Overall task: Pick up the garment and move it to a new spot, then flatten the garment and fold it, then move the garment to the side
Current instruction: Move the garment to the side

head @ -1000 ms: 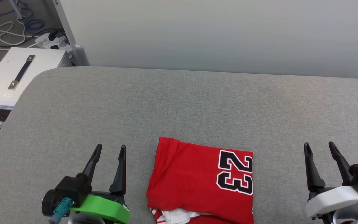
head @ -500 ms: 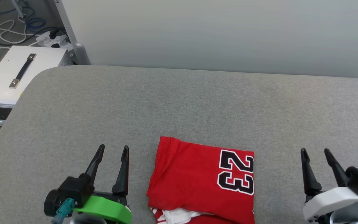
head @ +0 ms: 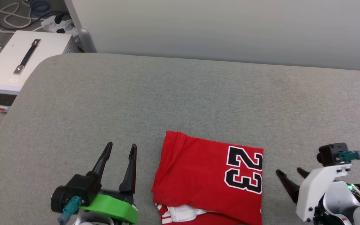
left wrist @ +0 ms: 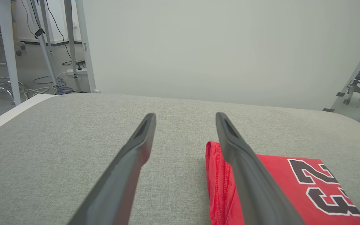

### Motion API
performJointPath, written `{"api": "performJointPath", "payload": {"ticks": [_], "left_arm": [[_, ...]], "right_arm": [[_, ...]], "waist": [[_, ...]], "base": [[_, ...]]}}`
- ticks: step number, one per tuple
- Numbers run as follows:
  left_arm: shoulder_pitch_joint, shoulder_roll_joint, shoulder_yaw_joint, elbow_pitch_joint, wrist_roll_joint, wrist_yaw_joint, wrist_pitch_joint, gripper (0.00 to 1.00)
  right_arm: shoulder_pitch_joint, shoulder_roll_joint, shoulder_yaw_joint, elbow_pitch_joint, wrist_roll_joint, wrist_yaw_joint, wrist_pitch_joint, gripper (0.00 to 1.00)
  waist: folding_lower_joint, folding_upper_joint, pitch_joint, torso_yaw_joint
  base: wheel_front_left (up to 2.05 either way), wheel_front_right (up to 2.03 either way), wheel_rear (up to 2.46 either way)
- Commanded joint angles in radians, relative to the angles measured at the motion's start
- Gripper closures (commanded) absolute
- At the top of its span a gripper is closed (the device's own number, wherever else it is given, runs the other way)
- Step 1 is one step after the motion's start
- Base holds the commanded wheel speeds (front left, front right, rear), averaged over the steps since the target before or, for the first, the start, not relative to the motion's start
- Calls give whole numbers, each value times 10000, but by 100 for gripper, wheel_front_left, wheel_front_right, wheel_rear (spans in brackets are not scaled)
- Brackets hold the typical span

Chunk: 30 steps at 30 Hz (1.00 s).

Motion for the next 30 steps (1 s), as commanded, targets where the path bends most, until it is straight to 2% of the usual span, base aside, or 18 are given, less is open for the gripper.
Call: {"api": "performJointPath", "payload": {"ticks": [1, 5, 9, 18, 19, 22, 23, 24, 30], "left_arm": [[-270, -53, -42, -37, -8, -27, -57, 0], [-464, -121, -121, -68, -19, -27, -57, 0], [-644, -183, -233, -45, -51, -27, -57, 0], [-910, -270, -428, 11, -71, -27, -57, 0], [-1033, -290, -514, 5, -38, -27, -57, 0], [-1099, -298, -533, 8, -12, -27, -57, 0], [-1116, -301, -546, 12, -4, -27, -57, 0], [-1122, -302, -554, 20, 3, -27, -57, 0], [-995, -212, -551, 108, 19, -27, -57, 0]], "right_arm": [[-202, 101, 71, -128, 162, -7, 658, 0], [-504, 300, 148, -235, 146, -7, 2164, 0], [-728, 498, 48, 103, -222, -7, 2886, 0], [-1021, 969, -86, 1308, -584, -7, 2888, 0], [-1024, 1033, 72, 1855, -728, -7, 2779, 0], [-1024, 1029, 343, 2181, -766, -7, 2735, 1], [-1032, 989, 474, 2264, -763, -7, 2700, 54], [-1043, 953, 566, 2312, -749, -7, 2626, 100], [-1268, 389, 1066, 2447, -904, -7, 1674, 100]], "waist": [[0, 0, 268, 278], [0, 0, 585, 617], [0, 0, 871, 981], [0, 0, 1298, 1572], [0, 0, 1397, 1719], [0, 0, 1438, 1769], [0, 0, 1436, 1784], [0, 0, 1419, 1789], [0, 0, 1114, 1601]], "base": [[0, 0, 0], [0, 0, 0], [0, 0, 0], [0, 0, 0], [0, 0, 0], [0, 0, 0], [0, 0, 0], [0, 0, 0], [0, 0, 0]]}}
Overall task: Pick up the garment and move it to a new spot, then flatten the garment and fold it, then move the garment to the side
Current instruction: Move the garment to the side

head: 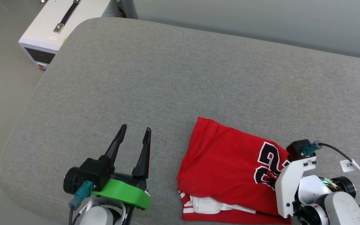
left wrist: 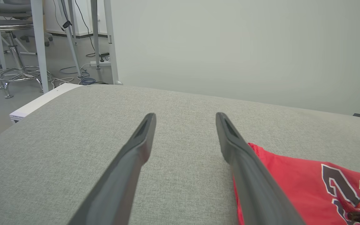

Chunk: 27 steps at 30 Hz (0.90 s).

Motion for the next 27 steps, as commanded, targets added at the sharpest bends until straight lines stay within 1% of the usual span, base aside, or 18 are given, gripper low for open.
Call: {"api": "performJointPath", "payload": {"ticks": [1, 6, 7, 8, 13, 15, 18, 22, 27], "left_arm": [[-14, 52, 21, 46, 46, -27, -59, 0], [146, 196, -5, 96, -26, -27, -59, 0], [214, 263, -55, 96, -57, -27, -59, 0], [251, 290, -98, 92, -73, -27, -59, 0], [377, 384, -288, 83, -144, -27, -59, 0], [374, 397, -399, 56, -154, -27, -59, 0], [274, 410, -591, -19, -157, -27, -59, 0], [-28, 434, -848, -146, -117, -27, -59, 0], [-659, 553, -1196, -209, -25, -27, -59, 0]], "right_arm": [[-89, -158, 192, 171, -136, -7, -274, 100], [-328, -1028, 750, -61, -355, -7, -1225, 100], [-391, -1542, 1076, -209, -454, -7, -1469, 100], [-429, -1855, 1269, -287, -495, -7, -1579, 100], [-597, -3127, 2023, -603, -330, -7, -1826, 100], [-711, -3756, 2344, -729, -325, -7, -1860, 100], [-959, -4841, 2905, -923, -268, -7, -1952, 100], [-1425, -6060, 3255, -1013, -58, -7, -2116, 100], [-2097, -7151, 3331, -821, 17, -7, -2435, 100]], "waist": [[0, 0, -211, -191], [0, 0, -593, -635], [0, 0, -729, -872], [0, 0, -797, -1010], [0, 0, -987, -1687], [0, 0, -954, -1958], [0, 0, -753, -2379], [0, 0, -222, -2871], [0, 0, 731, -3403]], "base": [[0, 0, 0], [0, 0, 0], [0, 0, 0], [0, 0, 0], [0, 0, 0], [0, 0, 0], [0, 0, 0], [0, 0, 0], [0, 0, 0]]}}
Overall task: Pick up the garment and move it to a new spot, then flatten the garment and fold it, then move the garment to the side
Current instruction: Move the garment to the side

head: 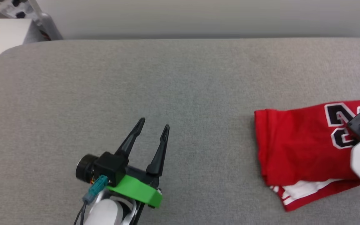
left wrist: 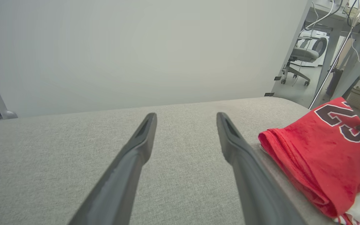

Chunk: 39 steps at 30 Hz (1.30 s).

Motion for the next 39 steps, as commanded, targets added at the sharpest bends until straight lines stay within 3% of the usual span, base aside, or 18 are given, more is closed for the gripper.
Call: {"api": "performJointPath", "payload": {"ticks": [1, 4, 15, 23, 33, 34, 35, 39], "left_arm": [[-367, 119, -98, -84, 62, -27, -57, 0], [-926, 230, -348, -163, 113, -27, -57, 0], [-2821, 402, -1205, -469, 325, -27, -57, 0], [-3766, 484, -1511, -657, 420, -27, -57, 0], [-3901, 452, -1532, -683, 370, -27, -57, 0], [-3882, 417, -1505, -672, 357, -27, -57, 0], [-3860, 391, -1480, -662, 348, -27, -57, 0], [-3684, 271, -1342, -609, 314, -27, -57, 0]], "right_arm": [[-309, -220, -26, 121, -61, -17, -135, 100], [-766, -638, -300, 555, -487, -17, -444, 100], [-1830, -1020, -1811, 2584, -1125, -17, -1451, 100], [-2542, -749, -3398, 4029, -1843, -17, -2399, 100], [-2906, -104, -4507, 4918, -2732, -17, -2973, 100], [-2923, -11, -4632, 4949, -2848, -17, -3036, 61], [-2935, 66, -4732, 4971, -2932, -17, -3077, 0], [-2866, 247, -4939, 4978, -3255, -17, -3140, 0]], "waist": [[-1, -1, 1065, -689], [-1, -1, 1693, -895], [-1, -1, 3707, -1383], [-1, -1, 4587, -1312], [-1, -1, 4698, -1046], [-1, -1, 4644, -1015], [-1, -1, 4585, -995], [-1, -1, 4128, -915]], "base": [[0, 0, 0], [0, 0, 0], [0, 0, 0], [0, 0, 0], [0, 0, 0], [0, 0, 0], [0, 0, 0], [0, 0, 0]]}}
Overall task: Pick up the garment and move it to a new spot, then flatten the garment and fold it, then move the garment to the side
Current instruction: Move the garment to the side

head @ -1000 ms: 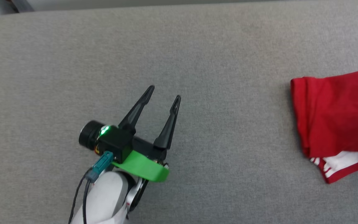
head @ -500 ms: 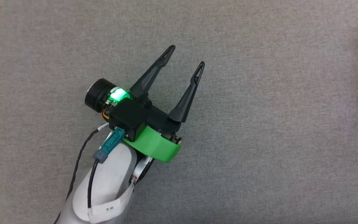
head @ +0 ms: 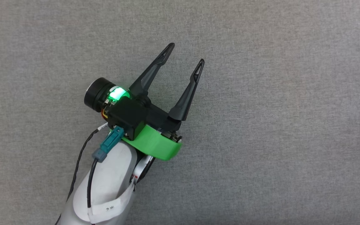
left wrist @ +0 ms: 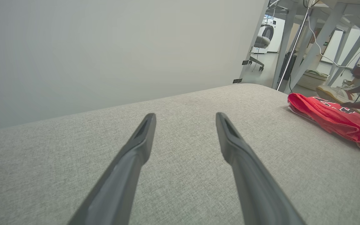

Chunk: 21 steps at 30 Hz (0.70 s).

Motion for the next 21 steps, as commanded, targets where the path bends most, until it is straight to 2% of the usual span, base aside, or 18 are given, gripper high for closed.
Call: {"api": "performJointPath", "payload": {"ticks": [1, 11, 17, 21], "left_arm": [[83, -91, 110, -8, -11, -27, -59, 0], [1292, -336, 1067, 328, -265, -27, -59, 0], [2341, -443, 1827, 591, -363, -27, -59, 0], [3030, -488, 2367, 768, -388, -27, -59, 0]], "right_arm": [[-86, 54, -72, -35, -61, -19, -88, 0], [75, 622, 384, -983, 124, -19, -110, 0], [178, 1486, 779, -1809, 916, -19, -536, 0], [480, 2385, 917, -2509, 1317, -19, -897, 0]], "waist": [[-1, 0, -411, 72], [-1, 0, -2357, 146], [-1, 0, -3619, 356], [-1, 0, -4384, 537]], "base": [[0, 0, 0], [0, 0, 0], [0, 0, 0], [0, 0, 0]]}}
